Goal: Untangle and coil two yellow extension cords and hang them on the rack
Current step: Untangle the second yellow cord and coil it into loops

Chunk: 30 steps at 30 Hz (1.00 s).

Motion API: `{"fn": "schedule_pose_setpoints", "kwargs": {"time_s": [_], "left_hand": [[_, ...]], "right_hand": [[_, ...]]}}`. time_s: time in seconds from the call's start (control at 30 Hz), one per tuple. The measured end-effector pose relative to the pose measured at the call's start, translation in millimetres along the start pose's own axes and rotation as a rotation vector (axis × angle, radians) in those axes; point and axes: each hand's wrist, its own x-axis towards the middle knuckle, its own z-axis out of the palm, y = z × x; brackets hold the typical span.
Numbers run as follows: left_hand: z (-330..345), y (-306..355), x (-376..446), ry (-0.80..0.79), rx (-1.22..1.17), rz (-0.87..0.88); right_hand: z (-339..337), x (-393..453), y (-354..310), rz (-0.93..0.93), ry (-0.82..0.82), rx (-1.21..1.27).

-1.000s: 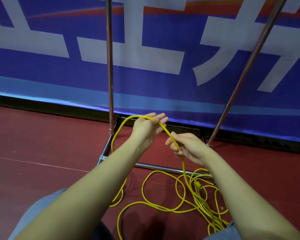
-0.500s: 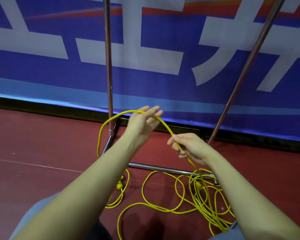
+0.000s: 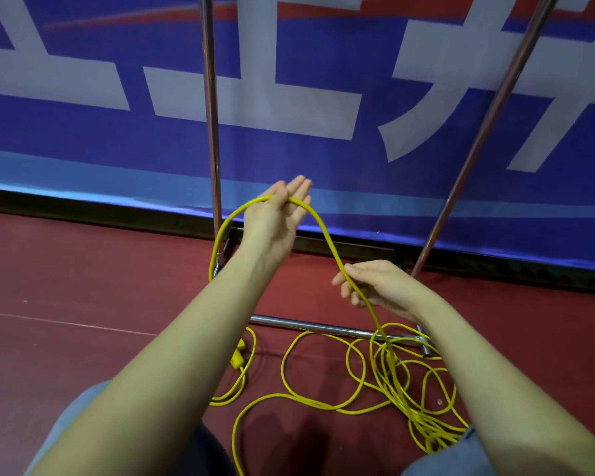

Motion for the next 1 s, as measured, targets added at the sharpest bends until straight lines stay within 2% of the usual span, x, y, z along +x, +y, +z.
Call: {"fn": "schedule_pose_setpoints", "kwargs": {"time_s": [0.1, 0.23, 0.37, 0.47, 0.63, 0.8, 0.87, 1.0], "left_hand": [[-6, 4, 6, 0.044, -0.033, 0.023], [-1, -15, -8, -0.025, 0.227, -0.095], [0, -33, -19, -0.083, 0.305, -0.124], [3, -29, -18, -0.072, 0.257, -0.097], [7, 5, -4, -0.016, 0.049, -0.001], [0, 17, 2, 0.062, -0.082, 0.059], [0, 9, 0, 0.064, -0.028, 0.027], [2, -18, -16, -0.051, 0.227, -0.103]], "right_hand": [[-2, 0, 5, -0.015, 0.034, 0.005], [3, 3, -4, -0.09, 0.05, 0.163], [7, 4, -15, -0.164, 0.045, 0.228], [8, 5, -18, -0.182, 0.05, 0.239], [2, 4, -7, -0.07, 0.035, 0.054], [1, 6, -4, -0.14, 0.052, 0.065], [3, 7, -8, -0.168, 0.08, 0.102], [5, 6, -16, -0.195, 0.112, 0.167]]}}
